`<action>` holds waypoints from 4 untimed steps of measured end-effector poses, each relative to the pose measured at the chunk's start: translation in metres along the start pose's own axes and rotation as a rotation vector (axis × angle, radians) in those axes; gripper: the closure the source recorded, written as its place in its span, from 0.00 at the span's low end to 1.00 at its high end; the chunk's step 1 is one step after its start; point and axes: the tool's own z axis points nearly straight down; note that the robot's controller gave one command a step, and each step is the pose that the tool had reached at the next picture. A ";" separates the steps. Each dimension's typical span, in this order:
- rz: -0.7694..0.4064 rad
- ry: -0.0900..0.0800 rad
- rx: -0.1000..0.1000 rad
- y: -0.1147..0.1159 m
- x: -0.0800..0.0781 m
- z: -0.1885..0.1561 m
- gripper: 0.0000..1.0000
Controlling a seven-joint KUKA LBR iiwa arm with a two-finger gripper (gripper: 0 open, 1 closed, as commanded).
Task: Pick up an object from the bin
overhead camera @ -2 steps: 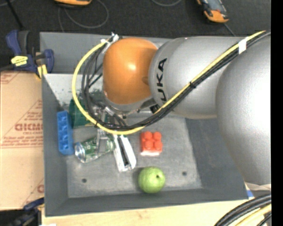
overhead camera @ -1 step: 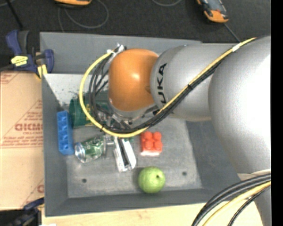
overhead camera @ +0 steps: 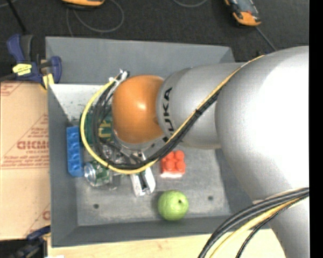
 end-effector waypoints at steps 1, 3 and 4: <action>0.001 0.000 0.000 0.000 0.000 0.000 1.00; -0.017 0.000 -0.001 -0.015 -0.016 -0.101 1.00; -0.044 0.000 0.001 -0.025 -0.011 -0.145 1.00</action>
Offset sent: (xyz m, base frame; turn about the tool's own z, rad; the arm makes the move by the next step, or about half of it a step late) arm -0.0185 -0.0028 0.0816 -0.0452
